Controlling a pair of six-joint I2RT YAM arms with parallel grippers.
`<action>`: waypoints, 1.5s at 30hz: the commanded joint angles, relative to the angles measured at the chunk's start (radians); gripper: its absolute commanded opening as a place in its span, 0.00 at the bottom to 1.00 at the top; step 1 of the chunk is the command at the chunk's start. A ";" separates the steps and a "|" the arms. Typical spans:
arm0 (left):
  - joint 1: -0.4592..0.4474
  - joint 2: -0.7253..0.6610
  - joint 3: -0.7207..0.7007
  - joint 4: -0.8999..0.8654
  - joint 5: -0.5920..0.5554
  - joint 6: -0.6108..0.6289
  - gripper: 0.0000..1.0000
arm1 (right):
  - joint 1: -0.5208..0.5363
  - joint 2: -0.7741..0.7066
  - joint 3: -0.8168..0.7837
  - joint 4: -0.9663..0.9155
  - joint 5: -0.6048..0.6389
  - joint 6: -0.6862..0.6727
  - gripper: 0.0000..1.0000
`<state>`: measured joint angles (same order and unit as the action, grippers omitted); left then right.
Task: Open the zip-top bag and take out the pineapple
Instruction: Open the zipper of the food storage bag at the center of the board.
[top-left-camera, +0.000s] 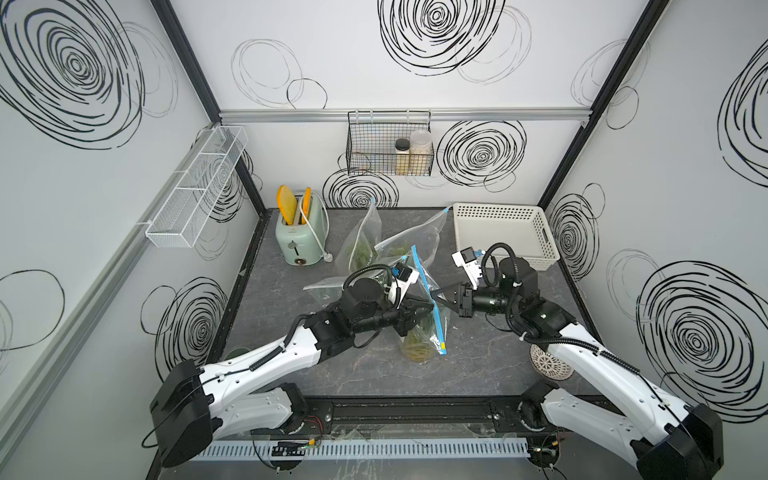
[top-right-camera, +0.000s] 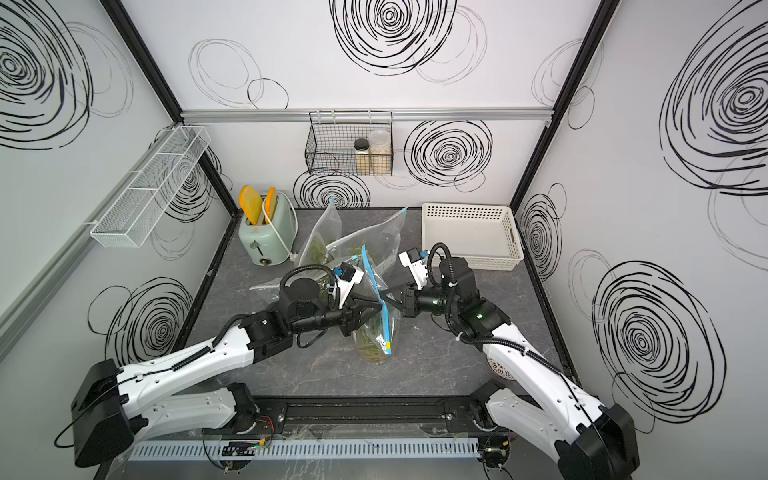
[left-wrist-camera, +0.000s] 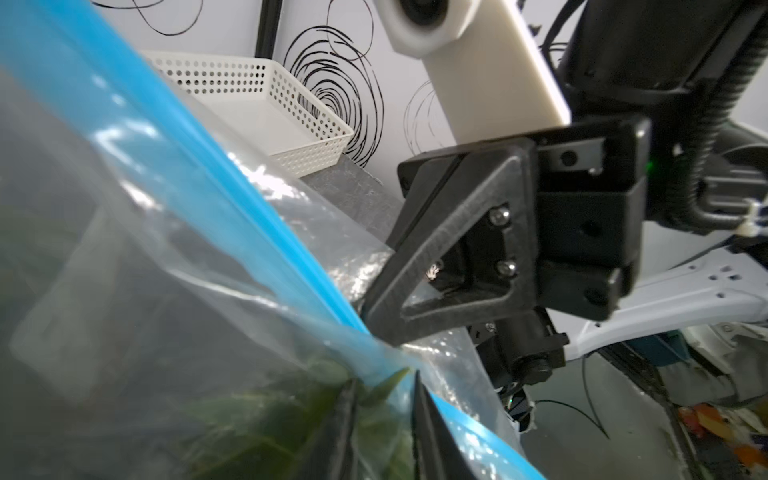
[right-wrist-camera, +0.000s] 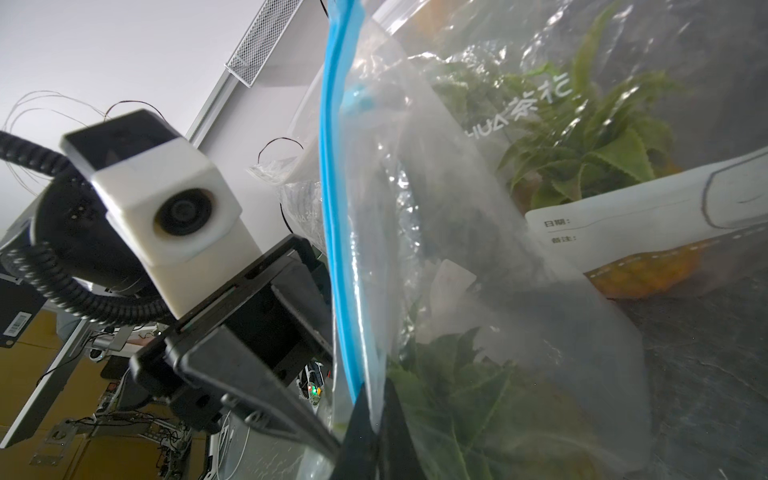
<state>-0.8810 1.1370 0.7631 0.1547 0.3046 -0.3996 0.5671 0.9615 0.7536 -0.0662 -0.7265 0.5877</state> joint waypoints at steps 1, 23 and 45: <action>-0.011 0.010 0.035 -0.021 -0.030 0.023 0.07 | 0.004 -0.029 0.001 0.071 -0.037 0.017 0.00; 0.018 -0.386 -0.276 0.014 -0.257 -0.087 0.00 | -0.519 -0.228 -0.237 0.118 -0.276 0.083 0.00; 0.014 -0.304 -0.264 0.211 -0.159 -0.107 0.00 | -0.032 -0.090 0.309 -0.395 0.035 -0.186 0.42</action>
<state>-0.8639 0.8433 0.4847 0.2920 0.1337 -0.4881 0.4549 0.8162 1.0336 -0.3630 -0.8211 0.4435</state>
